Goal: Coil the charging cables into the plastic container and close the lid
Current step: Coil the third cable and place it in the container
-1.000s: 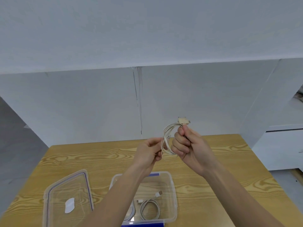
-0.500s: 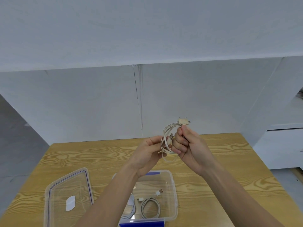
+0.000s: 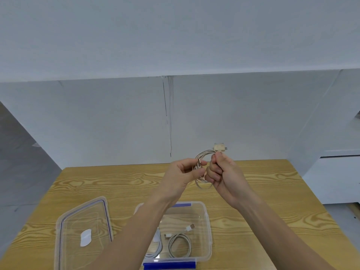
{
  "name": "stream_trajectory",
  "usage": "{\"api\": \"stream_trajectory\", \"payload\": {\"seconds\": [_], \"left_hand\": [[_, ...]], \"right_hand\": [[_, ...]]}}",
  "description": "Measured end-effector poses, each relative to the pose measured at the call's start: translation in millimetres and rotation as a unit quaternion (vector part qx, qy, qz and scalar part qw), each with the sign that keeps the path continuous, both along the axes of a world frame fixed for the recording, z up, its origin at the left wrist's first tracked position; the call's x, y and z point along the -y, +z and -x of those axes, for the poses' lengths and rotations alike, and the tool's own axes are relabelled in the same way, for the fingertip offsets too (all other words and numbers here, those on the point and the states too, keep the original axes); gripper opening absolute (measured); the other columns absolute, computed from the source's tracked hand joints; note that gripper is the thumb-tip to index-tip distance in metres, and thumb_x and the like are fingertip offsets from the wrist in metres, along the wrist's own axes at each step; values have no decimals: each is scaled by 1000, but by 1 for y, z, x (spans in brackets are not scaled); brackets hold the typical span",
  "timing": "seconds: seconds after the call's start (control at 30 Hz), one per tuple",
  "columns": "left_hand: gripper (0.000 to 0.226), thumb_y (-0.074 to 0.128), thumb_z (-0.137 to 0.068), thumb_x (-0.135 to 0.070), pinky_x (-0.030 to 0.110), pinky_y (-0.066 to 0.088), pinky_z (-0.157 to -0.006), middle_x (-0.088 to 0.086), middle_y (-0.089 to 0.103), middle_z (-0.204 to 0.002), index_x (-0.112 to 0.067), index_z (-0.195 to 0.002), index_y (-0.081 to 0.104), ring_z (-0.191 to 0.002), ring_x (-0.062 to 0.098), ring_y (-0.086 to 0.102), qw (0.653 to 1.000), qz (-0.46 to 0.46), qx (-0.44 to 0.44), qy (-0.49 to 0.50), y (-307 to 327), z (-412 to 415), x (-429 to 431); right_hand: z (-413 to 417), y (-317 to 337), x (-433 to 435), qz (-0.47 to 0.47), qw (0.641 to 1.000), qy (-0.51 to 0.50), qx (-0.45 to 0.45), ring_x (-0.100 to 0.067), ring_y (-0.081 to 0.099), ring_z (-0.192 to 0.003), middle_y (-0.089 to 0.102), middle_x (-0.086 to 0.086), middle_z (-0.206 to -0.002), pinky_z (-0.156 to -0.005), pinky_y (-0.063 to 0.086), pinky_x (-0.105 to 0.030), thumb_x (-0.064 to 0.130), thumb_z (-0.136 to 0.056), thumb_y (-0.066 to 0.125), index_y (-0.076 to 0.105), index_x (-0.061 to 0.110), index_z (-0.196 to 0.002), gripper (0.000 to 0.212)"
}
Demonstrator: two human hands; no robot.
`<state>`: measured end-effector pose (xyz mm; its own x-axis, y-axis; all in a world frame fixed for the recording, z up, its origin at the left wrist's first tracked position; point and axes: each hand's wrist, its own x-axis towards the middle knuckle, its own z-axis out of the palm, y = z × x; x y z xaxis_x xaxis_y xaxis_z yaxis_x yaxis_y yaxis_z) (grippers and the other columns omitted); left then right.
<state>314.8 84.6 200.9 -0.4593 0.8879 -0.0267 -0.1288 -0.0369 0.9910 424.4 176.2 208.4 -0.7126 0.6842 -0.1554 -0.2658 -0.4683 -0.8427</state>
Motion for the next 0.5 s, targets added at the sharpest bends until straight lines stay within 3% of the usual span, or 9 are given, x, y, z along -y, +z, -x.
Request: {"api": "stream_trajectory", "payload": {"seconds": [0.1,0.13,0.2,0.33,0.5], "left_hand": [[9,70,-78,-5,22,47,-83,-6,74,-91,-14,-80,73,-88,3,66,997,-14,-11,78,3,0,1],[4,70,-78,-10,24,47,-86,-6,75,-97,-11,-81,72,-92,4,66,994,-28,7,103,5,2,1],[15,69,-77,-20,29,49,-91,-1,75,-100,-7,-86,71,-92,11,65,987,-63,40,145,9,10,4],[16,57,-87,-21,27,54,-73,5,73,-80,-10,-82,67,-77,17,67,980,-103,56,158,11,18,11],[22,44,-98,-17,22,52,-57,2,67,-68,-7,-86,60,-62,14,65,974,-84,133,161,9,25,16]], "right_hand": [[-2,-2,-1,-9,1000,-2,7,-11,26,-46,26,3,-54,-49,28,-24,25,-102,34,42,12,-75,32],[-3,-3,-1,-11,1000,-2,9,-11,27,-46,26,3,-54,-49,29,-24,25,-102,34,42,12,-75,32],[-5,-4,-2,-2,1000,-5,0,-11,28,-47,26,3,-56,-48,32,-23,25,-102,35,42,12,-75,31],[-9,-2,-2,31,998,17,-44,-12,31,-47,27,1,-58,-49,38,-23,24,-101,36,45,11,-75,31],[-14,6,-3,68,985,103,-120,-11,30,-44,29,2,-54,-47,39,-24,24,-97,38,48,11,-73,29]]}}
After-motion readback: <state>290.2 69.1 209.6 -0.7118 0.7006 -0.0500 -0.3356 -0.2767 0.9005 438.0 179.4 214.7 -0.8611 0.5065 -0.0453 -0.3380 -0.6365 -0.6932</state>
